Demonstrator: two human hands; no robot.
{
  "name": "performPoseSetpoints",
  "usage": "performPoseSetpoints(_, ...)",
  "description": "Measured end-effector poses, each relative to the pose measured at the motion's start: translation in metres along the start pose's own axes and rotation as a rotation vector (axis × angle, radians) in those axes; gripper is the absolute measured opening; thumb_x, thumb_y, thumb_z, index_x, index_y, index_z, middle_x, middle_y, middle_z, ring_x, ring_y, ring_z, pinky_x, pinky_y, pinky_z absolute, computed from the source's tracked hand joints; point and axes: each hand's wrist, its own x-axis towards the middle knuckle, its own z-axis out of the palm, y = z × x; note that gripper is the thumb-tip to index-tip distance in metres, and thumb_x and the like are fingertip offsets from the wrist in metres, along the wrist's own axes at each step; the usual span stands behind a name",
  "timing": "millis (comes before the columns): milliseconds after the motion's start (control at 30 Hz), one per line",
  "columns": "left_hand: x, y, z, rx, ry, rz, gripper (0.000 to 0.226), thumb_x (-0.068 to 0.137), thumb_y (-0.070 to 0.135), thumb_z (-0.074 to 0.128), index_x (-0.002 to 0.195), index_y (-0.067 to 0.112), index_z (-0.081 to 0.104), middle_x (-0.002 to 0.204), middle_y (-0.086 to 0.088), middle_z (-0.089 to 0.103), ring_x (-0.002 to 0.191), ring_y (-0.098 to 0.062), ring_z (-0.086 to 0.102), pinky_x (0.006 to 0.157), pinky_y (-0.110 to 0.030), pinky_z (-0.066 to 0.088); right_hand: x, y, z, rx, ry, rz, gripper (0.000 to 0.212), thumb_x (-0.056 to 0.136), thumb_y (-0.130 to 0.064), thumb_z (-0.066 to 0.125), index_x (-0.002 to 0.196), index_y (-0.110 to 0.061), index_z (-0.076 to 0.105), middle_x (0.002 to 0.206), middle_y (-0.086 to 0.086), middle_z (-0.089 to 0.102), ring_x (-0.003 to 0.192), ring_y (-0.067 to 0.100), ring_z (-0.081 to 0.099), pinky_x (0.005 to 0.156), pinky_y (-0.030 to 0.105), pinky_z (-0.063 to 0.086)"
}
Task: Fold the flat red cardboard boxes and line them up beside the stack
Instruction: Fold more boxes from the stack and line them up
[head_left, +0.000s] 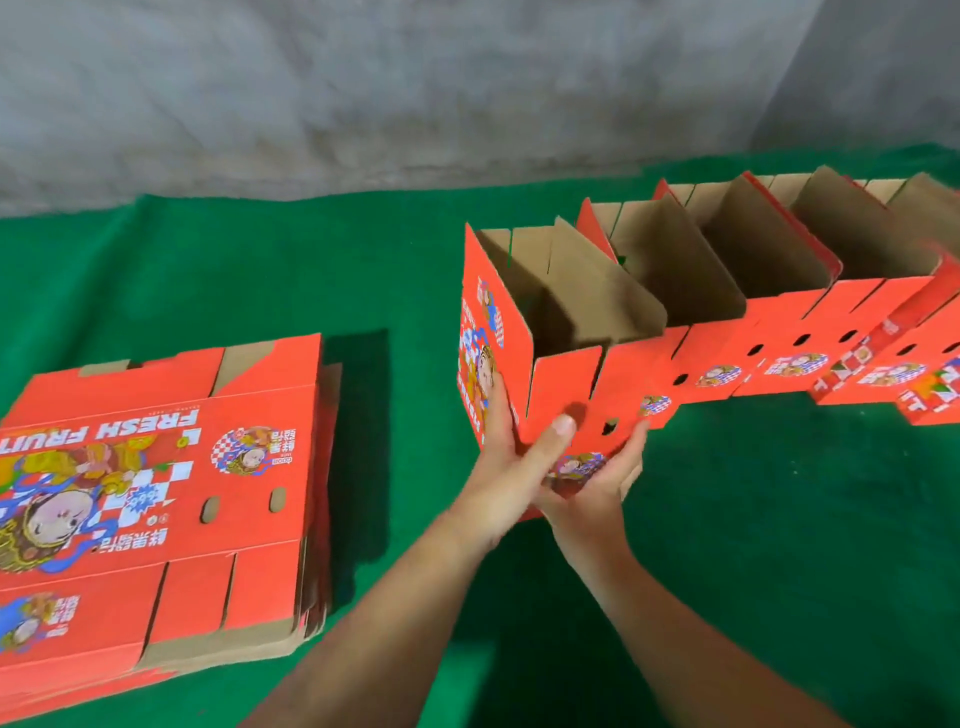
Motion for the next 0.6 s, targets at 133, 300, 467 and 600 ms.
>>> performPoseSetpoints(133,0.040,-0.030,-0.006,0.415,0.078,-0.122,0.108,0.087,0.016,0.079,0.163,0.044,0.008,0.124,0.008,0.072,0.117,-0.015,0.068,0.108,-0.045,0.052,0.031,0.018,0.006,0.092,0.069,-0.075,0.107,0.069,-0.017,0.092,0.156,-0.022,0.030,0.139,0.005,0.050,0.130,0.021,0.056,0.103,0.039,0.052)
performPoseSetpoints(300,0.090,-0.062,-0.001,0.402,0.013,-0.150,0.119,0.085,-0.001,0.067,0.165,0.044,-0.009,0.134,-0.001,0.066,0.120,-0.018,0.065,0.107,-0.041,0.050,0.068,0.035,0.015,0.003,0.134,-0.012,0.090,0.074,-0.005,0.080,0.145,-0.035,0.032,0.140,-0.007,0.046,0.132,0.015,0.047,0.116,0.034,0.037)
performPoseSetpoints(467,0.137,-0.082,-0.002,0.344,0.033,-0.117,0.114,0.075,-0.003,0.058,0.163,0.040,0.001,0.150,-0.005,0.053,0.137,-0.014,0.054,0.120,-0.033,0.040,0.106,0.034,0.030,0.050,0.037,0.152,0.105,0.078,0.009,0.064,0.159,-0.036,0.014,0.151,0.000,0.036,0.143,0.024,0.038,0.119,0.049,0.036)
performPoseSetpoints(600,0.181,-0.074,-0.001,0.304,-0.001,-0.145,0.112,0.071,0.005,0.053,0.166,0.036,0.003,0.145,0.010,0.055,0.128,0.008,0.054,0.106,-0.012,0.043,0.133,0.025,0.035,0.059,-0.076,0.272,0.110,0.089,0.002,0.055,0.157,-0.049,-0.016,0.166,-0.004,0.026,0.146,0.023,0.040,0.120,0.050,0.036)
